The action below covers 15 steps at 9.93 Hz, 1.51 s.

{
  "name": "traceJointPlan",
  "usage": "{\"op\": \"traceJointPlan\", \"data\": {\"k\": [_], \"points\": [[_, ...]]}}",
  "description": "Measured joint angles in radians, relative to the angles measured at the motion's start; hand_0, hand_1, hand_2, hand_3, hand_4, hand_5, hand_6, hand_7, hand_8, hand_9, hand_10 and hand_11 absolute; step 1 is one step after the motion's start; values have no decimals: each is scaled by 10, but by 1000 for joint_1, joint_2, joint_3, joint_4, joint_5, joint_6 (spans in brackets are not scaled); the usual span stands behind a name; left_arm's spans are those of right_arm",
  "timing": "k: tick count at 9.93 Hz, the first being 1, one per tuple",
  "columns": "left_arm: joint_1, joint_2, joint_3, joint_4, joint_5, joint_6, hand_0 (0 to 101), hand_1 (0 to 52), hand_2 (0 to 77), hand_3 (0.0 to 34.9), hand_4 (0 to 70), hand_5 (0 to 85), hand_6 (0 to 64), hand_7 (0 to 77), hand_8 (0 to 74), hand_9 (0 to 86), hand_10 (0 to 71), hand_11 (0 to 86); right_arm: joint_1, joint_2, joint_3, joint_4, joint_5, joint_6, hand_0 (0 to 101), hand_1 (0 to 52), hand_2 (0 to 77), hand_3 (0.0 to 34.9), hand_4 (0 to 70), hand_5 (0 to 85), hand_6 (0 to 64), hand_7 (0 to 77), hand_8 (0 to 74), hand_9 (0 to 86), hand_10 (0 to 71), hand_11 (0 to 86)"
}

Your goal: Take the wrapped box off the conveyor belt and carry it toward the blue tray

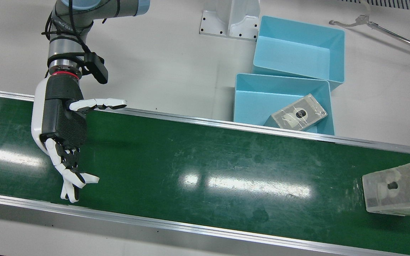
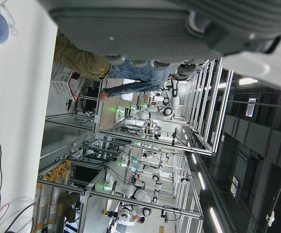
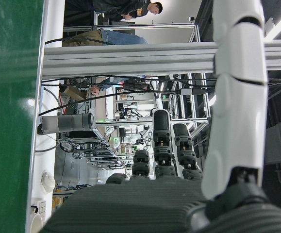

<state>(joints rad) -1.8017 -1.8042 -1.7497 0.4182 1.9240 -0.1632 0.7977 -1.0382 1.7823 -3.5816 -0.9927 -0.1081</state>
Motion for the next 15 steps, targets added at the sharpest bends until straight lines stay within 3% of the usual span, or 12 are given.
{"op": "traceJointPlan", "data": {"k": [8,9,15], "points": [[0,0,0,0,0,0,0,0,5,0,5,11,5,5,5,0,0,0,-31,7,-6,3,2,2,474,131,93,0,153,153,114,262,60,93,0,11],[0,0,0,0,0,0,0,0,5,0,5,11,0,5,5,5,5,5,-32,7,-5,3,2,2,474,131,93,0,153,153,87,262,60,93,0,11],[0,0,0,0,0,0,0,0,5,0,5,11,0,5,5,0,0,0,-37,8,-8,3,2,1,473,131,93,0,153,153,104,262,60,93,0,11]]}}
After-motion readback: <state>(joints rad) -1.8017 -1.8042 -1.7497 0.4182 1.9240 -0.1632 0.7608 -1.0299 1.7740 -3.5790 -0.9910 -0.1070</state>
